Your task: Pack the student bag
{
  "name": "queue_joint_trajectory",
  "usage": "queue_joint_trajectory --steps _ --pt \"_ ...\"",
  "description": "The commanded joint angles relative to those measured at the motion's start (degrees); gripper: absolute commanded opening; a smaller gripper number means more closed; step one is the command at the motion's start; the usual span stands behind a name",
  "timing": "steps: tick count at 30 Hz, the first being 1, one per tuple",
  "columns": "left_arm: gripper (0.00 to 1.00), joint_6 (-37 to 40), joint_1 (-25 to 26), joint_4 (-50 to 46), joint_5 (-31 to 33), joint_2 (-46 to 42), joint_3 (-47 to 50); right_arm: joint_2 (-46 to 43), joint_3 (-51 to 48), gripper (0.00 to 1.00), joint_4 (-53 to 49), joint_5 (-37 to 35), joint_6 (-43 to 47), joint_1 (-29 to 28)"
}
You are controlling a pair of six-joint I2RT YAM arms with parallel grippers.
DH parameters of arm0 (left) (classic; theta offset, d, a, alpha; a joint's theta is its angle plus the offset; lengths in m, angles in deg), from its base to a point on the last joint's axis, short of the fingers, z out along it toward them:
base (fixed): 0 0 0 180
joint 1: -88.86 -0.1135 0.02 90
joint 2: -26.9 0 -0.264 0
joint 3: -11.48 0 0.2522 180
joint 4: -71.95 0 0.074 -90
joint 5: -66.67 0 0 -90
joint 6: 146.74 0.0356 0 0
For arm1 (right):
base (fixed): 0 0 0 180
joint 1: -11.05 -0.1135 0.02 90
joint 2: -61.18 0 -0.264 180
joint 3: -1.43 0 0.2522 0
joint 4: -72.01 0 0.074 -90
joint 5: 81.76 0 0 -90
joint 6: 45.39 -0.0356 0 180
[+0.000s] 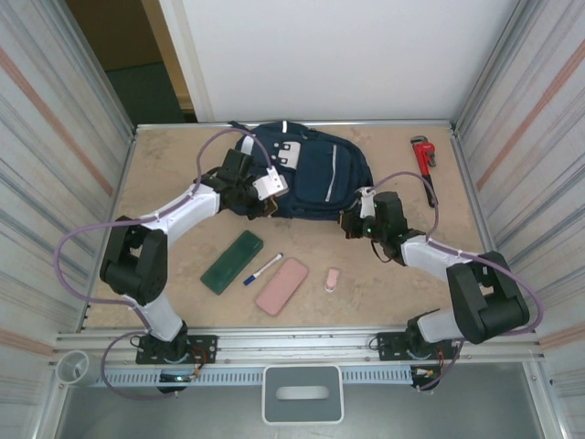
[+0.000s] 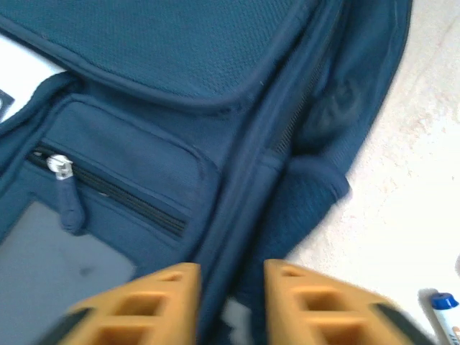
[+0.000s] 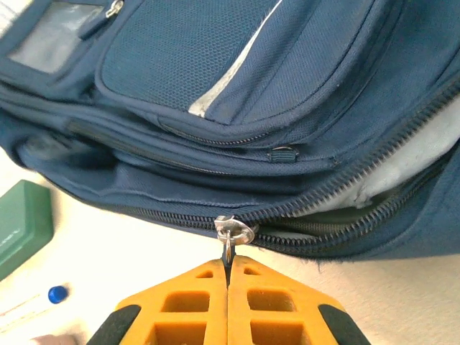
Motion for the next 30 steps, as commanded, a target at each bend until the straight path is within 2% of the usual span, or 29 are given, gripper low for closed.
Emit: queue_joint_trajectory --steps 1,5,11,17,20,23,30 --pt "0.47 2.81 2.00 5.74 -1.92 -5.23 2.33 1.24 2.96 0.00 2.46 3.96 -4.67 -0.81" --pt "0.65 4.99 5.76 10.64 -2.55 -6.39 5.00 2.26 4.03 0.00 3.49 4.75 -5.84 -1.61" --pt "0.67 8.29 10.90 10.29 1.54 0.26 1.21 2.76 4.07 0.00 3.04 4.40 -6.08 -1.54" --pt "0.67 8.33 14.42 10.81 2.67 7.49 -3.87 3.94 3.47 0.00 4.30 4.77 -6.81 -1.35" --pt "0.64 8.17 15.11 11.15 3.84 10.62 -5.37 5.28 2.83 0.00 6.24 5.63 -7.64 -1.03" --pt "0.57 7.73 15.07 10.64 3.79 12.66 -6.35 6.96 2.66 0.00 8.47 6.04 -8.50 -0.98" --pt "0.31 6.04 14.45 6.65 0.24 15.66 -9.64 10.71 2.78 0.00 13.63 6.13 -10.41 -0.89"
